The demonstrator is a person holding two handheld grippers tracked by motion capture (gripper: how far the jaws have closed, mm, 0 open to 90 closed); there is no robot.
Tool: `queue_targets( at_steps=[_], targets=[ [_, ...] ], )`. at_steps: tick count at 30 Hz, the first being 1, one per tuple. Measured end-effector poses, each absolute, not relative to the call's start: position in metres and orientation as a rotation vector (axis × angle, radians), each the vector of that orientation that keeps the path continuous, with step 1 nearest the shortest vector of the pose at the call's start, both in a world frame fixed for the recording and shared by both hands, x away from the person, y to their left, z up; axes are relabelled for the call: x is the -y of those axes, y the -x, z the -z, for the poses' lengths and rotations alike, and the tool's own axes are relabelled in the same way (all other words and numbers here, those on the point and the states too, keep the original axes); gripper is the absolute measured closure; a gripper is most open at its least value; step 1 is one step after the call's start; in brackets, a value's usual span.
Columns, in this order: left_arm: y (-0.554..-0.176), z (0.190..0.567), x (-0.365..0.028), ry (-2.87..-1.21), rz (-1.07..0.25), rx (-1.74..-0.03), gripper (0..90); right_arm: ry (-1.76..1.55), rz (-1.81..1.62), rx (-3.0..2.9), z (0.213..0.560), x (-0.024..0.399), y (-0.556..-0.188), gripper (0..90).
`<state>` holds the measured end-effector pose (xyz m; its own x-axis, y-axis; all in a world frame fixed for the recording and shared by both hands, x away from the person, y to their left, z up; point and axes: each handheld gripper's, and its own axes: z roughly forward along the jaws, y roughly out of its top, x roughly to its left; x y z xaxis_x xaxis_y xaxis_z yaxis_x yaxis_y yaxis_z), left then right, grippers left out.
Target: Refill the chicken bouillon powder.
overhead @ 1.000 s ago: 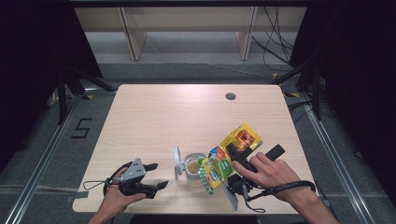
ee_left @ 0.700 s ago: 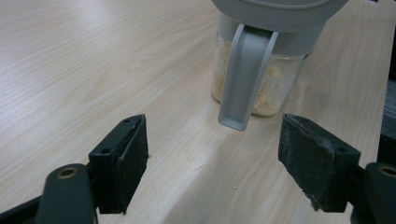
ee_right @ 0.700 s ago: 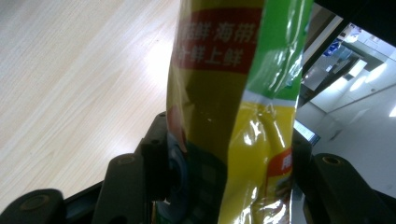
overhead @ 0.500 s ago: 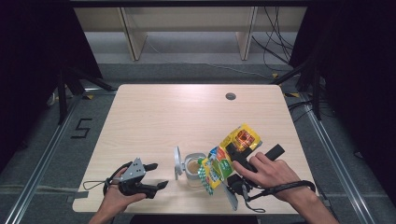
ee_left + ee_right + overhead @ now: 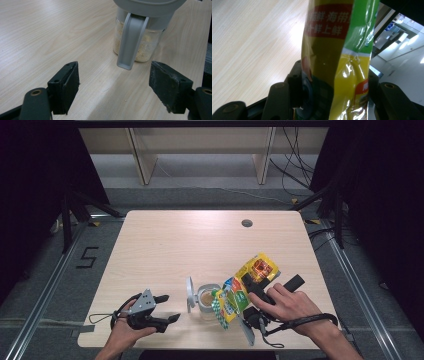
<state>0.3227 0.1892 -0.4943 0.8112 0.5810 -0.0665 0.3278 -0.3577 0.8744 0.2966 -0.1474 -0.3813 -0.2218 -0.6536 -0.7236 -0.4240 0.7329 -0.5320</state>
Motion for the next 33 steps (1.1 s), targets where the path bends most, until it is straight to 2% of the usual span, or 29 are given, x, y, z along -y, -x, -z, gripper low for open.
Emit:
queue_targets(
  at_steps=[33],
  targets=[
    [-0.3234,0.4942,-0.1899,-1.984,-0.323,-0.672,24.0,0.848,0.271,-1.861,0.3809,0.1459,-0.2970,51.1]
  ],
)
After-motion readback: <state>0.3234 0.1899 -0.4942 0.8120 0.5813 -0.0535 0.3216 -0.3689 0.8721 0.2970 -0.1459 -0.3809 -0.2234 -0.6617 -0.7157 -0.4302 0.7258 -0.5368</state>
